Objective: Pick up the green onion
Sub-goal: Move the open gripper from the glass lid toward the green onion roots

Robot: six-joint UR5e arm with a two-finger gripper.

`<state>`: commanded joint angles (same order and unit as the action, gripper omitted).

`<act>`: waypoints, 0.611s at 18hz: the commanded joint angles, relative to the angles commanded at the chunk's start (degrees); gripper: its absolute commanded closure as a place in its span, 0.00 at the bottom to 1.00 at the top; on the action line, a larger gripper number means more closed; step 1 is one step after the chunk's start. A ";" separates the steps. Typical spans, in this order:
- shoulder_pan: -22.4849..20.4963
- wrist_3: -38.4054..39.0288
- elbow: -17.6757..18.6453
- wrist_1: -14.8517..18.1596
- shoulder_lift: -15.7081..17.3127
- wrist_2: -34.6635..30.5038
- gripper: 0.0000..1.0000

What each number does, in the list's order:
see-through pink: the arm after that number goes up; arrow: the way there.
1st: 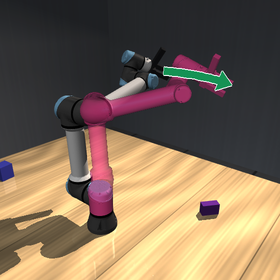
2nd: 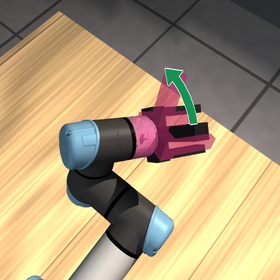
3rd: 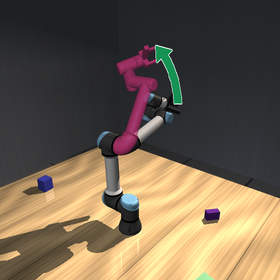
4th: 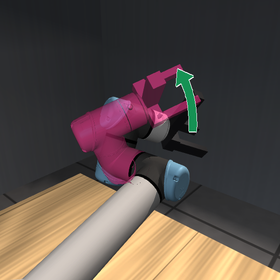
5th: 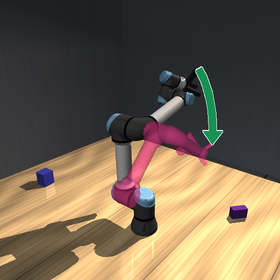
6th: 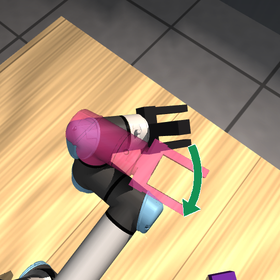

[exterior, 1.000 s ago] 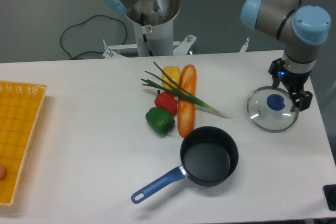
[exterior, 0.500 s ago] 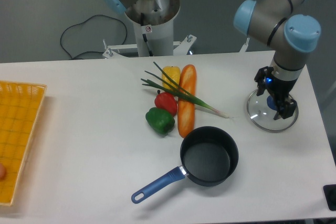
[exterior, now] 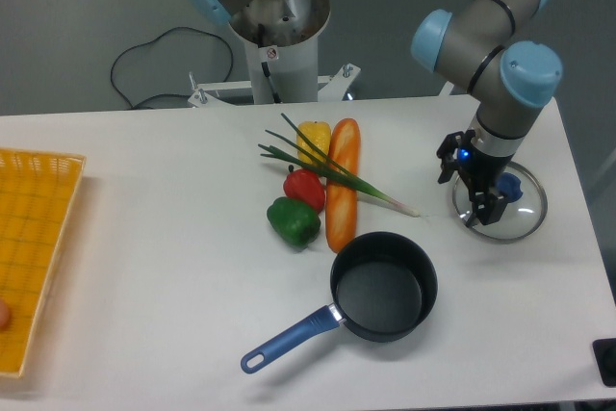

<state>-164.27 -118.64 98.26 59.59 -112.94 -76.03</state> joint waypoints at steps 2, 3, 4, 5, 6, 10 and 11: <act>0.09 -2.28 0.88 0.00 0.00 0.00 0.00; 0.18 -2.82 1.14 0.00 -0.09 0.00 0.00; 0.70 -3.00 1.32 0.00 -0.26 -0.09 0.00; 0.88 -3.17 1.67 0.00 -0.44 -0.09 0.00; 0.79 -3.52 2.02 0.09 -0.44 -0.17 0.00; 0.53 -5.19 3.87 0.35 -0.26 -0.18 0.00; 0.35 -5.28 4.57 0.35 -0.26 -0.26 0.00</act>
<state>-163.91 -123.92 102.82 59.94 -113.20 -76.29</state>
